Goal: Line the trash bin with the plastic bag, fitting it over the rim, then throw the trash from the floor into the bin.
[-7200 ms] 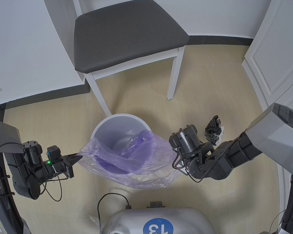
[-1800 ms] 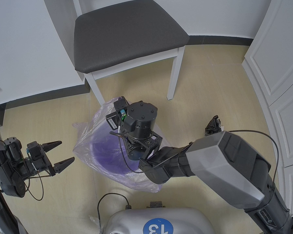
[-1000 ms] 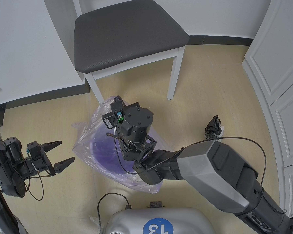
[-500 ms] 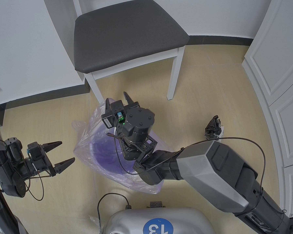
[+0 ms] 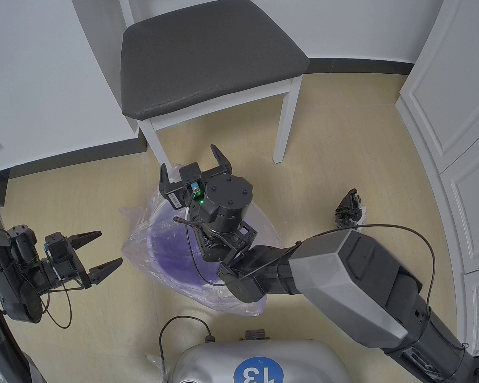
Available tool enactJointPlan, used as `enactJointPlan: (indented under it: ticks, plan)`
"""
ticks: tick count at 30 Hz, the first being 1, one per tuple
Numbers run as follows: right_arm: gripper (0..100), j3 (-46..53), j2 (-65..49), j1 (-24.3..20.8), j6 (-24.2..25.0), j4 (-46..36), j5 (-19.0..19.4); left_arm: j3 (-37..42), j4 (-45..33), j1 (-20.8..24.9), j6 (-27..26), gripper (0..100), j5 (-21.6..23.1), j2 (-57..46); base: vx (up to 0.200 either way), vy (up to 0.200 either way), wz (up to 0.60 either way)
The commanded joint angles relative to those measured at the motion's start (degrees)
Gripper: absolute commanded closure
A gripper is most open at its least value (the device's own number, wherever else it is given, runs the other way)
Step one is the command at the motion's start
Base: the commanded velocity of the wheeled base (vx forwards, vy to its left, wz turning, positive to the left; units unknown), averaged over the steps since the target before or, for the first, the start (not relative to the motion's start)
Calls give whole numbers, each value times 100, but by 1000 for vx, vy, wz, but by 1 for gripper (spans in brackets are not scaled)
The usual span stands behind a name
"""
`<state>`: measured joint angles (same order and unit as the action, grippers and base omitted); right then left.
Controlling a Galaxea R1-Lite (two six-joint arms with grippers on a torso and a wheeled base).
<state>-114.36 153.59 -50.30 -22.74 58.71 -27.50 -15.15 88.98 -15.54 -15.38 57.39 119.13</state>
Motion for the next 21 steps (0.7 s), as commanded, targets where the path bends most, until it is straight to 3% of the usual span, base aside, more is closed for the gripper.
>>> enactJointPlan:
  ticks: [1, 5, 8, 11, 12, 17, 18, 21]
  plan:
    - [0, 327, -242, -6, -3, -61, -1, 4, 102, -1, 0, 0, 0, 5, 0, 0, 0]
    - [0, 1012, -576, -24, 6, -88, -1, 4, 102, -1, 0, 0, 0, -12, 0, 0, 0]
    - [0, 2128, -1358, -50, 94, -431, -1, 12, 102, 7, 0, 0, 0, -21, 0, 0, 0]
    - [0, 2462, -1727, -112, 314, -721, -1, 4, 102, 16, 0, 0, 0, -30, 0, 0, 0]
    - [0, 2682, -2105, -200, 612, -1116, -10, -5, 102, 25, 9, 0, 0, -56, 0, 0, 0]
    - [0, 3069, -2914, -279, 1201, -2399, -10, -14, 102, 95, 27, 0, 0, -127, 0, 0, 0]
    - [0, 3165, -3177, -305, 1456, -2997, -1, -5, 102, 104, 36, 0, 0, -179, 0, 0, 0]
    - [0, 3236, -3564, -323, 1658, -3806, -1, 12, 102, 166, 97, 0, 0, -258, 0, 0, 0]
